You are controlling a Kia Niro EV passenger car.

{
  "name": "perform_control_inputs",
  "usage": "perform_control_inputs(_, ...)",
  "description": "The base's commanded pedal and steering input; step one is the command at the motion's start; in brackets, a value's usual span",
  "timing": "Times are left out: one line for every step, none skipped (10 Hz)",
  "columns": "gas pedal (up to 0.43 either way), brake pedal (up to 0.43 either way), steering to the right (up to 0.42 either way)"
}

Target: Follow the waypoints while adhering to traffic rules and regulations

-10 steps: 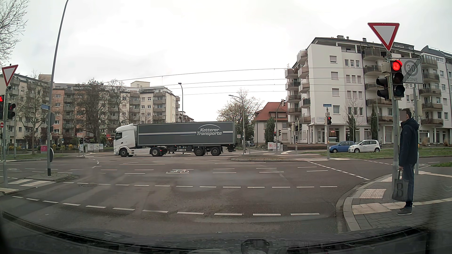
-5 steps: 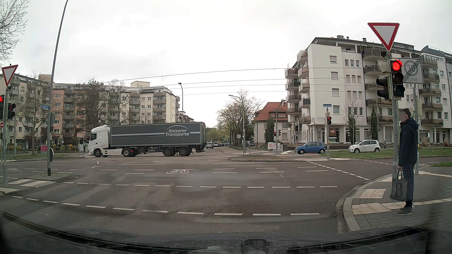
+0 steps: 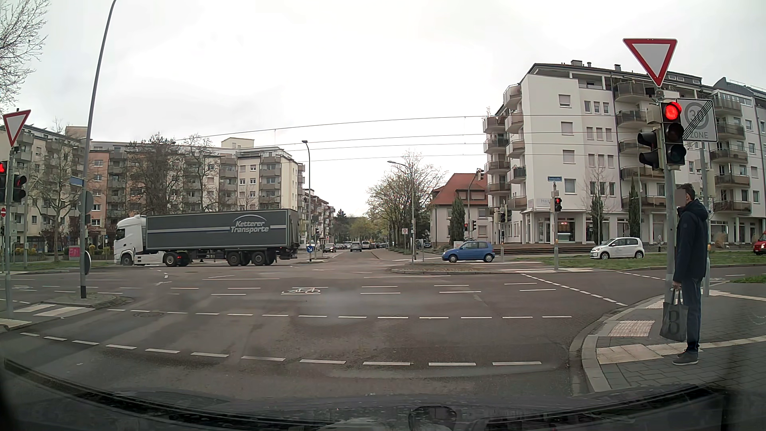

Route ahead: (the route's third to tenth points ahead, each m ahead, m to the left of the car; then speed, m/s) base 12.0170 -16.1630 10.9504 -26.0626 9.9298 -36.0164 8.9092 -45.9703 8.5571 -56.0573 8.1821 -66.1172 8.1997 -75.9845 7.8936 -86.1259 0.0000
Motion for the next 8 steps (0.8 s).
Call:
perform_control_inputs(0.000,0.256,-0.081)
perform_control_inputs(0.000,0.256,-0.081)
perform_control_inputs(0.000,0.256,-0.081)
perform_control_inputs(0.000,0.256,-0.081)
perform_control_inputs(0.000,0.256,-0.081)
perform_control_inputs(0.000,0.256,-0.081)
perform_control_inputs(0.000,0.256,-0.081)
perform_control_inputs(0.000,0.256,-0.082)
